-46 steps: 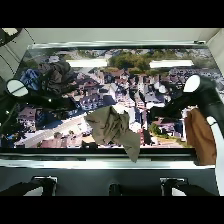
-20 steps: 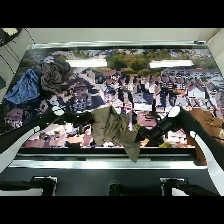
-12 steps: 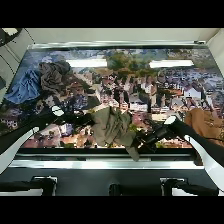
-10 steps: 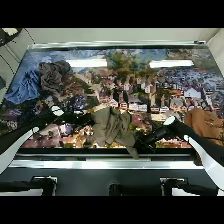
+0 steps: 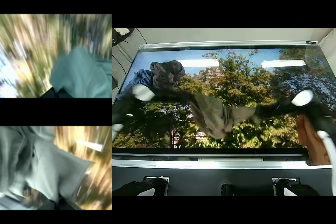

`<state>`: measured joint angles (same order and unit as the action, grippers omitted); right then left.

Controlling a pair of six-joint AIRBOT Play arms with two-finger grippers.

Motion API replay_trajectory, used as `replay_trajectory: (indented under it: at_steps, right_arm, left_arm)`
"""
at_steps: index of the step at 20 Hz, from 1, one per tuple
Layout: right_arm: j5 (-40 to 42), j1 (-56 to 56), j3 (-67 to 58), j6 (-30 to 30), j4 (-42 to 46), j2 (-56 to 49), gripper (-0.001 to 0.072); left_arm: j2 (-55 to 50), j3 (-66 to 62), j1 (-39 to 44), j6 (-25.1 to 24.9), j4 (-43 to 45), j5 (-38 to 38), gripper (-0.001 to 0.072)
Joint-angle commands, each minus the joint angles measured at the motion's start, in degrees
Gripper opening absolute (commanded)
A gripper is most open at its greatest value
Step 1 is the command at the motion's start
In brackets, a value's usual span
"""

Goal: Fold the shirts.

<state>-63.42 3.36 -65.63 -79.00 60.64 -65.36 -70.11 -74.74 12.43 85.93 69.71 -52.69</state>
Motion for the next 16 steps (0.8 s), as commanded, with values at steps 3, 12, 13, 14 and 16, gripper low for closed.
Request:
replay_trajectory:
  at_steps: [3,12,13,14,16]
  right_arm:
    - [19.23,0.00,-23.82,-5.62,25.22,18.53,0.0039]
    - [20.68,0.00,-26.60,-14.84,29.83,28.65,0.0039]
    - [20.48,0.00,-26.60,-15.54,29.81,29.16,0.0039]
    - [19.69,0.00,-26.60,-15.54,29.81,29.57,0.0039]
    - [14.84,0.00,-26.60,-15.52,29.86,29.70,0.0039]
  left_arm:
    - [11.98,-26.45,-6.88,3.26,12.00,0.37,0.0031]
    - [24.81,-31.10,-9.55,4.76,10.14,6.38,0.0031]
    - [25.46,-31.10,-9.55,4.76,9.79,6.45,0.0031]
    - [25.99,-31.10,-9.55,4.76,9.77,6.45,0.0031]
    - [25.83,-31.06,-9.55,4.74,9.84,5.49,0.0031]
